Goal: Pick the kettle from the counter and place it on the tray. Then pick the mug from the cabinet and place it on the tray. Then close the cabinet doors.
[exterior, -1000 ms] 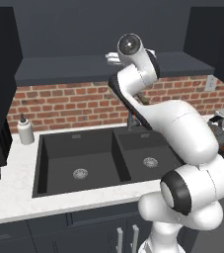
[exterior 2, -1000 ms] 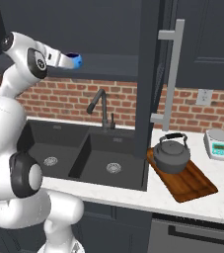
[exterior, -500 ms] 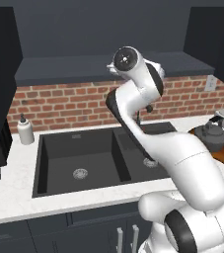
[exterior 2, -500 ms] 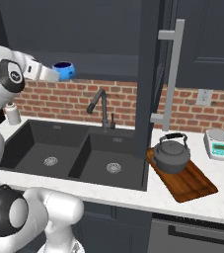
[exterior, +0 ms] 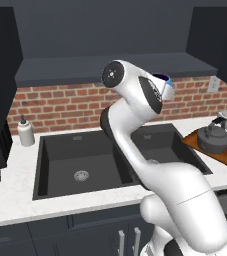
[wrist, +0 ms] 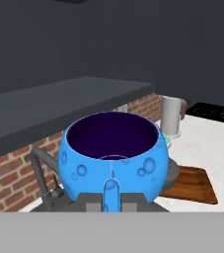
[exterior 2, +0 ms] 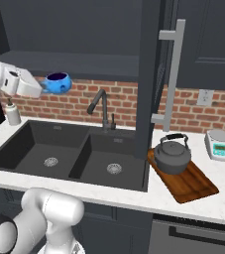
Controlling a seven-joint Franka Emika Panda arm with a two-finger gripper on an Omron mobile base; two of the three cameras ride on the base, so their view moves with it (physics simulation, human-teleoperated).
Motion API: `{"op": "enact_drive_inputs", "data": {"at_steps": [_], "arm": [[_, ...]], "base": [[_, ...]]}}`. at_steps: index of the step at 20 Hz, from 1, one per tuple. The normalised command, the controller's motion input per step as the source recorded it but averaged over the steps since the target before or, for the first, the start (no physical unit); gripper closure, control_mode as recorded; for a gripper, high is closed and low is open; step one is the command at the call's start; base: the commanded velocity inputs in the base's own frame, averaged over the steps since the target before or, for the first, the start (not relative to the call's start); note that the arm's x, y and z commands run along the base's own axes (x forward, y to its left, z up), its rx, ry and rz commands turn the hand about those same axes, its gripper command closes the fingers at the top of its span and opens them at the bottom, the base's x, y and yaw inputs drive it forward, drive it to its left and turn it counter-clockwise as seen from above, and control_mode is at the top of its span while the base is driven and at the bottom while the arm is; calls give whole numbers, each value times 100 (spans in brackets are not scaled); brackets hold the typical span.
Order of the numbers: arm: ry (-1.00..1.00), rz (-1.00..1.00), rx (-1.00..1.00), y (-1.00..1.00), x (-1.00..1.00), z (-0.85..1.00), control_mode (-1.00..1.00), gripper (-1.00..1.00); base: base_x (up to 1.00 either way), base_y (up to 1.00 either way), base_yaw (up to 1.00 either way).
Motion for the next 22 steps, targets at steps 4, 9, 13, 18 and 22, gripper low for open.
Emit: {"op": "enact_drive_inputs", "data": {"at_steps": [4,9,13,18,22], "arm": [[0,-31,0,-22,-61,-11,-100,100],[2,-29,0,-32,-56,-19,-100,100],[10,-27,0,-38,-38,-31,-100,100],[14,-23,0,-42,-31,-36,-100,100],[12,-20,0,-43,-28,-38,-100,100]], "base": [[0,0,0],[0,0,0],[0,0,0],[0,0,0],[0,0,0]]}}
